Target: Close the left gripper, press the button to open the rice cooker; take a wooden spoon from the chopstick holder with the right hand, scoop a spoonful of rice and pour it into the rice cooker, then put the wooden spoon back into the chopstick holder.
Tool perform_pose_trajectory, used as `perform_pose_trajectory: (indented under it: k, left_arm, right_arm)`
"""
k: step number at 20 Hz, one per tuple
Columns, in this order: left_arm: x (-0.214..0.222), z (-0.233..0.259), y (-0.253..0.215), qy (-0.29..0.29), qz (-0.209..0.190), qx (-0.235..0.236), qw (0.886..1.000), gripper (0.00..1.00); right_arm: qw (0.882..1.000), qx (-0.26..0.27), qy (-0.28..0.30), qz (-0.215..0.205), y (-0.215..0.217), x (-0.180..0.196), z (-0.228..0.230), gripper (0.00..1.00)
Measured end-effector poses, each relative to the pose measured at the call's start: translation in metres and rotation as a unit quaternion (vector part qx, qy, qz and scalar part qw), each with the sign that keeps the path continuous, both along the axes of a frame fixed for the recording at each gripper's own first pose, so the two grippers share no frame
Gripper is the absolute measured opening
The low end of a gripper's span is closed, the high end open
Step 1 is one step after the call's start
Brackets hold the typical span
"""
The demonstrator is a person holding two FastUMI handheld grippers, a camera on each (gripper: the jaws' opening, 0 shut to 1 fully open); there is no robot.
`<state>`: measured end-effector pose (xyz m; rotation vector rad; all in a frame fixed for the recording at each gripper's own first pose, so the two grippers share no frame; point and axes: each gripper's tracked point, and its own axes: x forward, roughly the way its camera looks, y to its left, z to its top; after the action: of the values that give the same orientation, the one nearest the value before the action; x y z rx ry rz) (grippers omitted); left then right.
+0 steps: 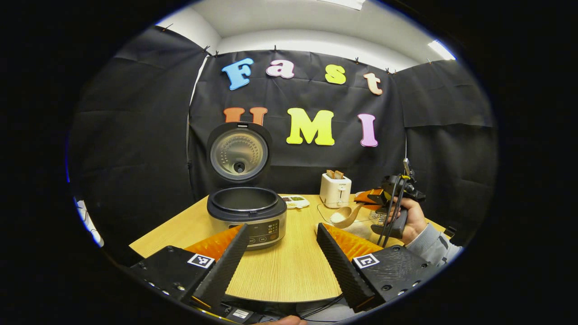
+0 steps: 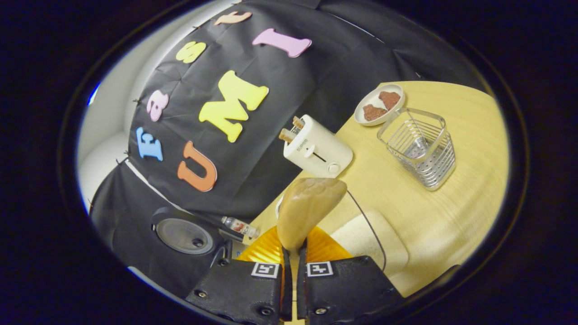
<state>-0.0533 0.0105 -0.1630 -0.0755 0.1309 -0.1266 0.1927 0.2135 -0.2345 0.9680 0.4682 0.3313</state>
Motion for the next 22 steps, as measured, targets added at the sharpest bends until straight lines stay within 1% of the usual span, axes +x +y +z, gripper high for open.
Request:
perform_pose_trajectory:
  k: [4, 6, 8, 12, 13, 14, 15, 16, 17, 18, 22]
  left_arm:
    - [-0.004, 0.0, 0.0, -0.003, -0.001, 0.003, 1.0, 0.96]
    - [-0.004, -0.002, 0.001, 0.001, 0.0, 0.006, 1.0, 0.96]
    - [-0.005, 0.0, 0.005, 0.002, 0.005, 0.009, 1.0, 0.96]
    - [-0.012, 0.005, 0.004, -0.004, 0.006, 0.016, 1.0, 0.96]
    - [-0.012, 0.006, 0.004, -0.006, 0.006, 0.019, 1.0, 0.96]
    - [-0.012, 0.008, 0.003, -0.007, 0.006, 0.021, 1.0, 0.96]
    - [-0.014, 0.007, 0.003, -0.007, 0.006, 0.022, 1.0, 0.96]
    - [-0.014, 0.007, 0.002, -0.003, 0.004, 0.022, 1.0, 0.96]
    - [-0.015, 0.007, -0.002, -0.002, 0.001, 0.02, 1.0, 0.96]
    - [-0.015, 0.01, -0.003, -0.004, -0.002, 0.02, 1.0, 0.96]
    - [-0.019, 0.011, -0.004, -0.008, -0.005, 0.022, 1.0, 0.96]
  right_arm:
    - [0.998, 0.065, 0.0, -0.023, -0.024, -0.009, 0.008, 0.09]
    - [0.993, 0.108, 0.006, -0.039, -0.035, -0.009, 0.008, 0.09]
    - [0.987, 0.156, 0.01, -0.044, -0.042, -0.014, 0.014, 0.08]
    - [0.97, 0.24, 0.016, -0.03, -0.05, -0.017, 0.027, 0.09]
    - [0.964, 0.264, 0.018, -0.026, -0.052, -0.019, 0.032, 0.04]
    - [0.955, 0.296, 0.02, -0.022, -0.054, -0.021, 0.038, 0.08]
    - [0.945, 0.325, 0.02, -0.017, -0.055, -0.026, 0.046, 0.08]
    - [0.939, 0.343, 0.017, -0.005, -0.053, -0.029, 0.054, 0.08]
    - [0.938, 0.346, 0.016, 0.008, -0.049, -0.036, 0.058, 0.08]
    - [0.938, 0.345, 0.016, 0.011, -0.048, -0.038, 0.06, 0.08]
    - [0.945, 0.326, 0.013, 0.018, -0.042, -0.045, 0.069, 0.08]
